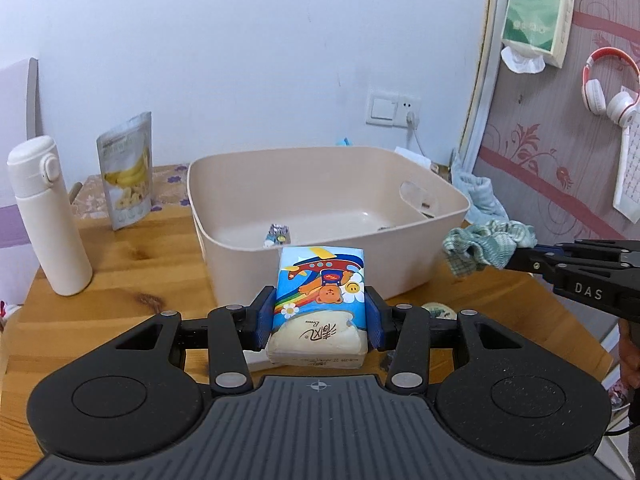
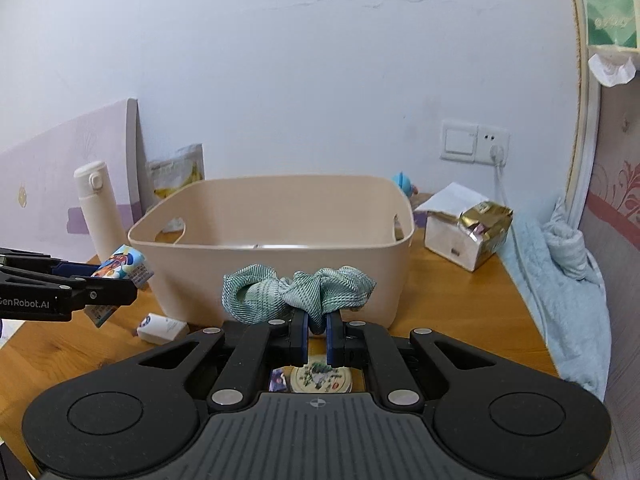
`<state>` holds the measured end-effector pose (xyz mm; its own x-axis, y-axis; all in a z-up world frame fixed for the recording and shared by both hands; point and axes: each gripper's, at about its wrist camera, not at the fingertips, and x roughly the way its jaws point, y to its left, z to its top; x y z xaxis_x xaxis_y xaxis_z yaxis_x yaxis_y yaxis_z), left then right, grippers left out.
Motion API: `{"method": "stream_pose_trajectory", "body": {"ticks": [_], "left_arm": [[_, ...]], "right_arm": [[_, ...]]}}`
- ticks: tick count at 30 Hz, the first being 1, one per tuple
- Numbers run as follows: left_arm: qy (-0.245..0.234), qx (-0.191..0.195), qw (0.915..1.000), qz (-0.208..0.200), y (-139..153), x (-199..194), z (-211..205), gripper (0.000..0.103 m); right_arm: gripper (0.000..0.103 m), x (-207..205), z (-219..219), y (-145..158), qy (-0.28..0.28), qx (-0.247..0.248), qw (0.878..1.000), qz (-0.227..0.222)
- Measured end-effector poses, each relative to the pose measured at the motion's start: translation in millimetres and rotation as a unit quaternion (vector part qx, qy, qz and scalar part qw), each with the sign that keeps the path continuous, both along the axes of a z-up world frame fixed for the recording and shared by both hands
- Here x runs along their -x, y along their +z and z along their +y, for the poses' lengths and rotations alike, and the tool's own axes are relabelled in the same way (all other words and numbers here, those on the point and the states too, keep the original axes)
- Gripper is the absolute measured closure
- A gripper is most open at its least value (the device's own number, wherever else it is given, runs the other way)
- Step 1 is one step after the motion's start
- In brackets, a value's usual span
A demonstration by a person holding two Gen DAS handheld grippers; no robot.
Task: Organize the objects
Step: 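Lift the cartoon box with left tool while right tool carries the green cloth over the bin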
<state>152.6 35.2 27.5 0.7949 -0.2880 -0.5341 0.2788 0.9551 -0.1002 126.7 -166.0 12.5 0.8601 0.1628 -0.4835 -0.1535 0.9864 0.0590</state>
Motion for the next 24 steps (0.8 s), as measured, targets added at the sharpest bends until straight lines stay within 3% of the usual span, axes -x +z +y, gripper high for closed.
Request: {"method": "stream_pose_trajectory", "body": {"ticks": [24], "left_arm": [[0.023,-0.010,0.9964,-0.080,58.8,-44.2,17.2,0.056]], "right_arm": [[0.094,-23.3,-17.3,53.5,-0.016,0.012,0.997,-0.077]]}}
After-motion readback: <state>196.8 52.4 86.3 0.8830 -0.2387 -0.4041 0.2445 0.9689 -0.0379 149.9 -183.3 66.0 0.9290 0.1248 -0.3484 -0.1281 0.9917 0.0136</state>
